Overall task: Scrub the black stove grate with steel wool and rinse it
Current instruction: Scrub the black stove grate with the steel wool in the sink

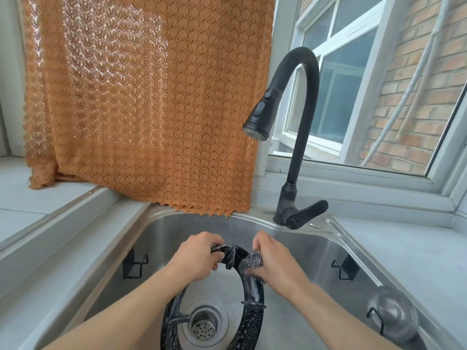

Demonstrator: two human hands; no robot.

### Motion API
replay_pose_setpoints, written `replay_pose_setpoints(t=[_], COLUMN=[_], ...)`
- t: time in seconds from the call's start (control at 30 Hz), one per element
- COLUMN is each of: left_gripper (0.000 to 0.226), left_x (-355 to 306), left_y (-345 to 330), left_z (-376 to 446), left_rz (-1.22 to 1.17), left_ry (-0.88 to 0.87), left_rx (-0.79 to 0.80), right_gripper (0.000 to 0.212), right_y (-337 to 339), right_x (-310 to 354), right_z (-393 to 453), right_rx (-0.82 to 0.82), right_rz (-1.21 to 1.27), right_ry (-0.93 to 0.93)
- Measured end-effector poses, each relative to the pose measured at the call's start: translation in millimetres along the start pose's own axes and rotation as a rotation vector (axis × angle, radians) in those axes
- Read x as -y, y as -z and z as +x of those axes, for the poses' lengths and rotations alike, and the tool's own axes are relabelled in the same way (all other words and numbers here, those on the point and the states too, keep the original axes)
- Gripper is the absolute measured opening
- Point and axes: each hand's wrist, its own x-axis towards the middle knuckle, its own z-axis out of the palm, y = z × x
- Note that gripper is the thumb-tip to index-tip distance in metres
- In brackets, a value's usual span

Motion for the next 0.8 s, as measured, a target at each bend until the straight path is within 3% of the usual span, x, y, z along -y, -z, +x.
replay_pose_setpoints(t=[0.17,0.23,0.47,0.8], left_gripper=[0.004,0.011,0.013,0.013], left_x=[1,1,-2,0], left_y=[0,0,-2,-2], left_z=[0,0,-1,-1], left_rz=[-0.02,-0.018,-0.005,-0.014], left_ry=[0.005,-0.001,-0.009,0.009], left_rx=[0.008,0.012,0.054,0.06], right_gripper=[0.05,0.05,0.047,0.05], right_y=[7,10,15,7], right_x=[0,-1,-7,-15], right_z=[1,2,0,-3], right_rx=[-0.105,-0.133,-0.084,0.112], right_rz=[0.008,0.03,0.048,-0.08], right_ry=[0.174,0.21,0.268,0.026])
